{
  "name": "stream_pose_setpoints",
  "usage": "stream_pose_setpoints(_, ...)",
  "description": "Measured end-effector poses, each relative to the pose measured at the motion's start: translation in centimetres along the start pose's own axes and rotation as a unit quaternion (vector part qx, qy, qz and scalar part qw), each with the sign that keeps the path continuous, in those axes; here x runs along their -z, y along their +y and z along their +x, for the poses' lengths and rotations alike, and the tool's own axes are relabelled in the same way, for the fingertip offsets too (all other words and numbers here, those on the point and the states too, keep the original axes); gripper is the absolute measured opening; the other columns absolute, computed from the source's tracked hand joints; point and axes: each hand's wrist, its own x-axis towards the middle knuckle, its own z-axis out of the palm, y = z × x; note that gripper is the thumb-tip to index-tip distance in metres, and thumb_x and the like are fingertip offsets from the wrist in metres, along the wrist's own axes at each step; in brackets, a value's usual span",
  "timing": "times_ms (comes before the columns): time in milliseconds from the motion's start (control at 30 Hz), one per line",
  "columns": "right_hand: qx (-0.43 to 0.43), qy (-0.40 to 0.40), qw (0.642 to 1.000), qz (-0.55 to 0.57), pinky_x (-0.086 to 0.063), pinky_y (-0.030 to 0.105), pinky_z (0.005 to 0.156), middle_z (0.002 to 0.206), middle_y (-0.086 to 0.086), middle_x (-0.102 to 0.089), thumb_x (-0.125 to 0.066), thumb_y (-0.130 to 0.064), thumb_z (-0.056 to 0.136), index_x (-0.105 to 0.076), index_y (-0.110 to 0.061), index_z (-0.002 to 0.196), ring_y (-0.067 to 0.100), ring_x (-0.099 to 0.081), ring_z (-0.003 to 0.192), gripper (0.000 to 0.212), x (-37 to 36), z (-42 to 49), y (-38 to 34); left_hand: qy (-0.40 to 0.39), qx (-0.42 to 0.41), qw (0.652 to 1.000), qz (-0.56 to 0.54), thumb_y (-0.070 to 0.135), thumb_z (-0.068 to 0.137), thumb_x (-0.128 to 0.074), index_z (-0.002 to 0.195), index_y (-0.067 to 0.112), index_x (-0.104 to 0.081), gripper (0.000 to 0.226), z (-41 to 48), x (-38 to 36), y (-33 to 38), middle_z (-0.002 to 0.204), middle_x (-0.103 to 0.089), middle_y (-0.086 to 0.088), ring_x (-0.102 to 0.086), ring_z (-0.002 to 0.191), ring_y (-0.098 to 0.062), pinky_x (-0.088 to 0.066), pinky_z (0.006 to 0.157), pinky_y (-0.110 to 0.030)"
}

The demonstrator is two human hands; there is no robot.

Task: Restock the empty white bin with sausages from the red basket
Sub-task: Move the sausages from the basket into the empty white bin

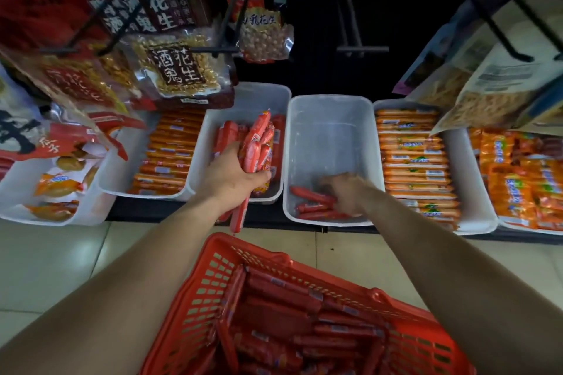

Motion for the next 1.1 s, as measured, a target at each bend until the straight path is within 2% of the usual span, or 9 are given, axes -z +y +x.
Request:
stream_pose_setpoints(133,0.009,0.005,1.000,0.001,-0.049,0.035,0.095,0.123,-0.004,-0.065,-0.059,-0.032,0.092,-0.066,-0.040,0.117,0.023,-0.062,0.110,0.028,0.0,-1.3,1.3,-0.020,-0.043,0.998,0.052,0.039,0.075,-0.080,0.110,0.033,-0.053,0.045,0.8,-1.5,2.7,0.093,-0.066,0.012,-0.064,0.084,-0.009,-0.052,0.081,-0.034)
stream_pose_setpoints(233,0.014,0.061,0.998,0.028,-0.052,0.036,0.088,0.110,-0.004,-0.066,-0.054,-0.030,0.090,-0.067,-0.036,0.093,0.022,-0.062,0.104,0.014,0.9,-3.6,1.9,-0.062,-0.069,0.992,0.092,0.039,0.074,-0.081,0.121,0.031,-0.052,0.056,2.1,-3.2,4.5,0.096,-0.066,0.010,-0.064,0.084,-0.010,-0.050,0.078,-0.032)
stream_pose_setpoints(300,-0.003,0.143,0.988,0.059,-0.053,0.037,0.081,0.104,-0.002,-0.065,-0.053,-0.027,0.090,-0.066,-0.031,0.095,0.023,-0.062,0.097,0.015,1.3,-5.4,2.7,-0.090,-0.087,0.986,0.113,0.039,0.073,-0.082,0.124,0.031,-0.052,0.060,3.2,-4.7,5.8,0.103,-0.067,0.008,-0.065,0.089,-0.014,-0.051,0.082,-0.033)
stream_pose_setpoints(400,-0.034,0.230,0.962,0.146,-0.053,0.036,0.073,0.099,-0.002,-0.066,-0.060,-0.022,0.090,-0.069,-0.024,0.097,0.021,-0.062,0.090,0.011,1.0,-8.3,4.6,-0.113,-0.114,0.976,0.148,0.039,0.073,-0.083,0.125,0.029,-0.051,0.062,4.8,-7.8,7.7,0.107,-0.066,0.005,-0.063,0.089,-0.016,-0.046,0.076,-0.029)
stream_pose_setpoints(600,-0.077,0.241,0.936,0.243,-0.053,0.040,0.077,0.102,-0.002,-0.066,-0.064,-0.021,0.087,-0.071,-0.025,0.095,0.021,-0.064,0.089,0.011,-0.8,-9.8,6.3,-0.138,-0.135,0.972,0.132,0.045,0.071,-0.085,0.117,0.026,-0.049,0.061,7.3,-14.3,8.6,0.111,-0.065,0.002,-0.063,0.098,-0.020,-0.052,0.089,-0.040)
stream_pose_setpoints(733,-0.068,0.264,0.936,0.224,-0.053,0.040,0.077,0.107,-0.004,-0.061,-0.063,-0.023,0.090,-0.068,-0.026,0.104,0.020,-0.060,0.094,0.015,-1.3,-8.2,5.7,-0.175,-0.122,0.962,0.172,0.047,0.070,-0.085,0.112,0.030,-0.047,0.059,8.5,-15.9,6.4,0.108,-0.062,0.009,-0.061,0.096,-0.014,-0.052,0.090,-0.039)
stream_pose_setpoints(900,-0.073,0.299,0.937,0.163,-0.048,0.041,0.090,0.120,0.002,-0.055,-0.064,-0.023,0.087,-0.064,-0.022,0.118,0.026,-0.049,0.113,0.031,-2.1,-6.9,5.3,-0.249,-0.141,0.893,0.348,0.055,0.081,-0.072,0.131,0.021,-0.048,0.065,9.6,-15.2,4.7,0.120,-0.055,-0.001,-0.056,0.108,-0.025,-0.046,0.089,-0.038)
stream_pose_setpoints(1000,-0.090,0.298,0.938,0.150,-0.044,0.043,0.097,0.139,0.006,-0.039,-0.061,-0.032,0.089,-0.046,-0.017,0.139,0.027,-0.038,0.126,0.054,-3.2,-6.7,4.7,-0.288,-0.163,0.883,0.332,0.051,0.087,-0.068,0.140,0.029,-0.049,0.060,9.7,-14.7,4.6,0.120,-0.051,0.001,-0.052,0.114,-0.024,-0.044,0.094,-0.038)
stream_pose_setpoints(1100,-0.086,0.300,0.938,0.148,-0.042,0.043,0.103,0.147,0.006,-0.032,-0.058,-0.036,0.090,-0.036,-0.013,0.147,0.027,-0.035,0.132,0.066,-4.4,-6.7,4.5,-0.278,-0.182,0.893,0.304,0.048,0.082,-0.074,0.133,0.032,-0.054,0.057,9.2,-14.5,4.3,0.121,-0.056,0.001,-0.056,0.113,-0.025,-0.045,0.095,-0.040)
